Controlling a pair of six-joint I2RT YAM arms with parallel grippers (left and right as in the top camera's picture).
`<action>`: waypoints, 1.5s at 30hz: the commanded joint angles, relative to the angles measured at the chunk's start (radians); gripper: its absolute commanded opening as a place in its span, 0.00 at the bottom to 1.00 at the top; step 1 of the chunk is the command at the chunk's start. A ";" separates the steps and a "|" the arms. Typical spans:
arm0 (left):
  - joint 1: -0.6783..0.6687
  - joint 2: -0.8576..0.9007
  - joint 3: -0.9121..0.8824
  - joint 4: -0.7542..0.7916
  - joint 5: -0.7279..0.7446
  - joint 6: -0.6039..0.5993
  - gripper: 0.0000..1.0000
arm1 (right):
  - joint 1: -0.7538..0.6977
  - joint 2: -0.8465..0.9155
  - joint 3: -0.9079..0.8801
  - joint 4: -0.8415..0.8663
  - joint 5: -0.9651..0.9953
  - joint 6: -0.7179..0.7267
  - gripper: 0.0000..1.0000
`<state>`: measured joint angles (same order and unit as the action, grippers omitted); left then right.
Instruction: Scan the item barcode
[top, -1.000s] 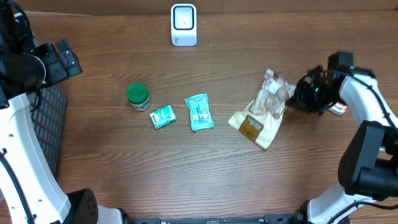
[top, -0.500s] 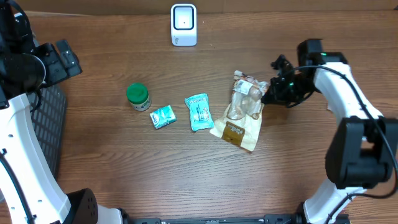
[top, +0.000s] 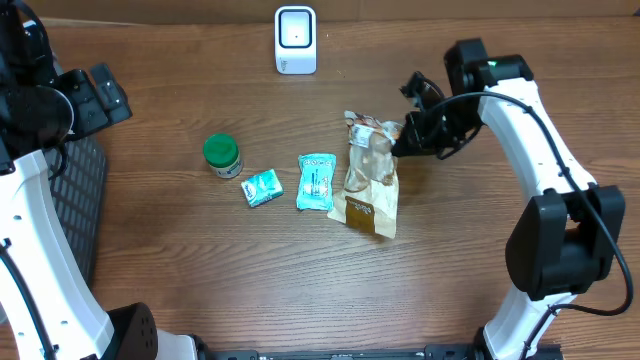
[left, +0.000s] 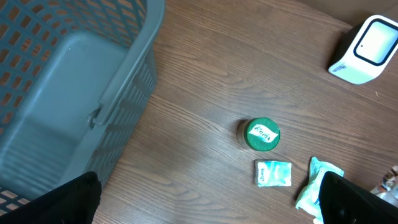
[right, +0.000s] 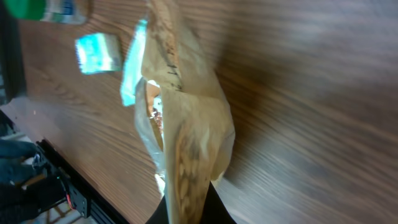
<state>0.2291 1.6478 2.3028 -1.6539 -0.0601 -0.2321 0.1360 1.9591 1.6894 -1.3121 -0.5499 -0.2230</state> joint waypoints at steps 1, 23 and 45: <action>0.000 0.002 0.010 0.001 0.005 0.008 1.00 | 0.076 -0.003 0.033 -0.006 -0.029 -0.010 0.04; 0.000 0.002 0.010 0.001 0.005 0.008 1.00 | 0.217 0.185 0.032 0.247 0.051 0.233 0.04; 0.000 0.002 0.010 0.001 0.005 0.008 1.00 | 0.105 0.244 0.031 0.083 0.052 -0.073 0.49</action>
<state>0.2291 1.6478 2.3028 -1.6535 -0.0605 -0.2325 0.2481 2.1803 1.7065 -1.2263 -0.5003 -0.2272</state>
